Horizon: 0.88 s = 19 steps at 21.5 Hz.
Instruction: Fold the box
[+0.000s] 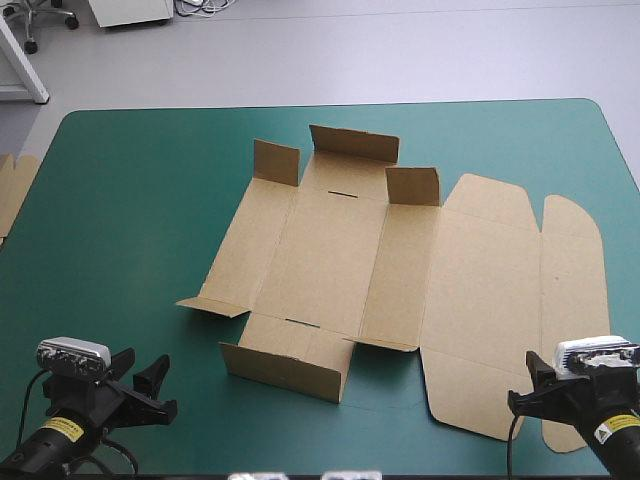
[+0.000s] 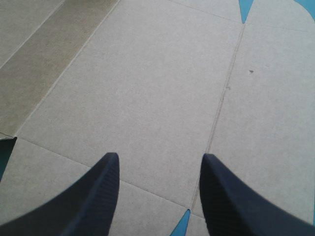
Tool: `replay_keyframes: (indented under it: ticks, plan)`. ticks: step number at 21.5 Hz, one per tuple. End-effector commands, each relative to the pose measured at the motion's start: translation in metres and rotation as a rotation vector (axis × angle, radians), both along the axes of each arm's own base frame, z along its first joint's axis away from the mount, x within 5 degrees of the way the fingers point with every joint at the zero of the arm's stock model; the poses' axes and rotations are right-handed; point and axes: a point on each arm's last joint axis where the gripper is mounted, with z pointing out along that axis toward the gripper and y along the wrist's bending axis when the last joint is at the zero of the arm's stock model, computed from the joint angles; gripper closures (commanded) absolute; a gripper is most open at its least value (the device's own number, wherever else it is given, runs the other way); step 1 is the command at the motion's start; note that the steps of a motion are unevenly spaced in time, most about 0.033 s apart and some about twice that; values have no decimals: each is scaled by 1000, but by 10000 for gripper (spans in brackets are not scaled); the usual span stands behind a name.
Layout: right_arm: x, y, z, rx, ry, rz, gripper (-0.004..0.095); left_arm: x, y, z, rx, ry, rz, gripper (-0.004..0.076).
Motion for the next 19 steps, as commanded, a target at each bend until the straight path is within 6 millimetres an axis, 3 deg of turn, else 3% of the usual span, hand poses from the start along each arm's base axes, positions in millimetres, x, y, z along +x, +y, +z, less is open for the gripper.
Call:
replay_keyframes:
  ticks: [1,8,12,16,19]
  plan:
    - [4,0,14,2,-75,-8,436,4,-1,14,-40,-73,16,340]
    - [4,0,14,2,-77,-8,436,3,-1,18,-34,-75,9,340]
    - [3,0,23,-26,-110,9,436,2,-1,40,-31,-152,6,340]
    - [13,0,43,-33,-123,9,436,27,-2,53,-27,-86,7,340]
    - [31,1,63,-23,-106,-6,436,58,-5,70,-58,-63,15,340]
